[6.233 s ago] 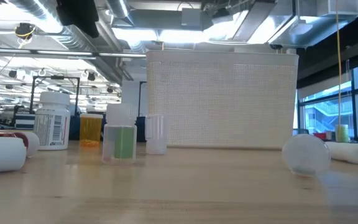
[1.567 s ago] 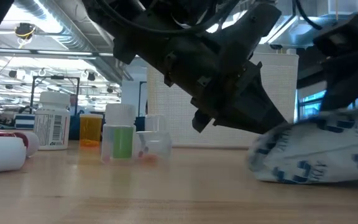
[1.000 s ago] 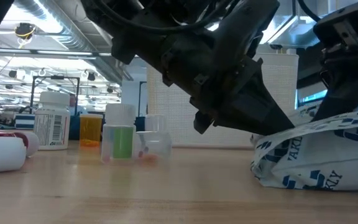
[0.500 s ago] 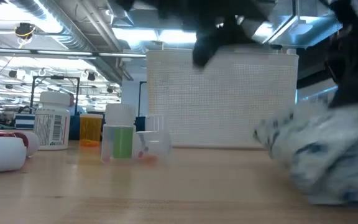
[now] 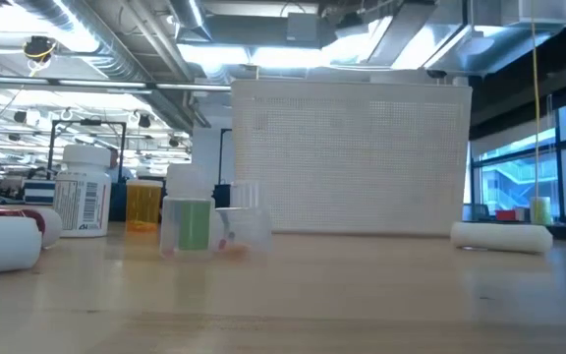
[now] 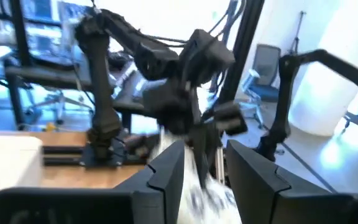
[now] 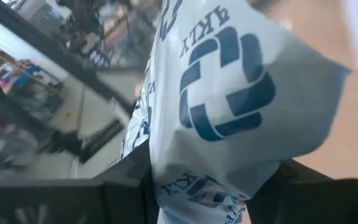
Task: Pick & place medical supplies in basket/bin
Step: Put the white mailer bag into the white bin
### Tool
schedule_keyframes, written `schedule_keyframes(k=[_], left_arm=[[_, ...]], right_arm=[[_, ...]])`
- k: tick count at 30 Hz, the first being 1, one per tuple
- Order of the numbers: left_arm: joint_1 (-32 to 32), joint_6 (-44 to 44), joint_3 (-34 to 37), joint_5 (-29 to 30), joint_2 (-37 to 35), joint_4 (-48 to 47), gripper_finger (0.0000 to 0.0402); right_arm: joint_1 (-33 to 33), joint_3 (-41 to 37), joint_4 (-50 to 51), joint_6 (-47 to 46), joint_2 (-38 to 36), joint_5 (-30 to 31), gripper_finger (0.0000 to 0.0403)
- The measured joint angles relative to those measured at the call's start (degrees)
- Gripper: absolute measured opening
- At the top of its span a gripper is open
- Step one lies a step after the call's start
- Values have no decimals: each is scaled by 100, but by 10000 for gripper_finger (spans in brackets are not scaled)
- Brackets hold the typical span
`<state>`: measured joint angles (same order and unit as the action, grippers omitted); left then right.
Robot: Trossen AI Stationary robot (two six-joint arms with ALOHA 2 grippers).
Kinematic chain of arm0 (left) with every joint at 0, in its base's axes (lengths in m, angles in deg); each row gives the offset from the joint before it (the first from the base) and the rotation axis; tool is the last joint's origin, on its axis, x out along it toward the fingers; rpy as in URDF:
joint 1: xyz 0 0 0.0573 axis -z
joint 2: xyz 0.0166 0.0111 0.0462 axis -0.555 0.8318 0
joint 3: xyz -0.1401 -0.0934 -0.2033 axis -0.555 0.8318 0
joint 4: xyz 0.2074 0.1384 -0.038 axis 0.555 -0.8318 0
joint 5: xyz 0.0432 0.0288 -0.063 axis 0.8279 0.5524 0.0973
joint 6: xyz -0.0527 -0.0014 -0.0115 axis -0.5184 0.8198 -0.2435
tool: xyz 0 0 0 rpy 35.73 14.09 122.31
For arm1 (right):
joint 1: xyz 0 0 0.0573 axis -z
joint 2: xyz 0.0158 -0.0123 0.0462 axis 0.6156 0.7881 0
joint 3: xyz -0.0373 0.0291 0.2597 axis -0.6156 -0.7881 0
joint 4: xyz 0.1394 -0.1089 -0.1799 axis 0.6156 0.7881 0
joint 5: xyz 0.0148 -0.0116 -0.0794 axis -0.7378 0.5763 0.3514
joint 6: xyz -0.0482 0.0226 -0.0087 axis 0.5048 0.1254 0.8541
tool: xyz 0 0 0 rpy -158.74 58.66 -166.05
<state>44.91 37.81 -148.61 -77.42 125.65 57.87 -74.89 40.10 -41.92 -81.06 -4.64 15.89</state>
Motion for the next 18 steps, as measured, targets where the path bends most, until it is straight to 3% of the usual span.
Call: schedule_keyframes(k=[4,9,14,18], left_arm=[[-11,1,-2,366,-690,-730,114],[-11,3,0,909,-1291,-1662,114],[-11,193,0,1368,-1593,-2410,114],[-10,397,0,1759,-1699,-2932,114]], right_arm=[[410,1199,1036,1223,-89,454,165],[1300,2490,2061,2612,2,548,161],[2520,3213,2562,3866,125,526,160],[3523,3461,2743,4656,249,2,160]])
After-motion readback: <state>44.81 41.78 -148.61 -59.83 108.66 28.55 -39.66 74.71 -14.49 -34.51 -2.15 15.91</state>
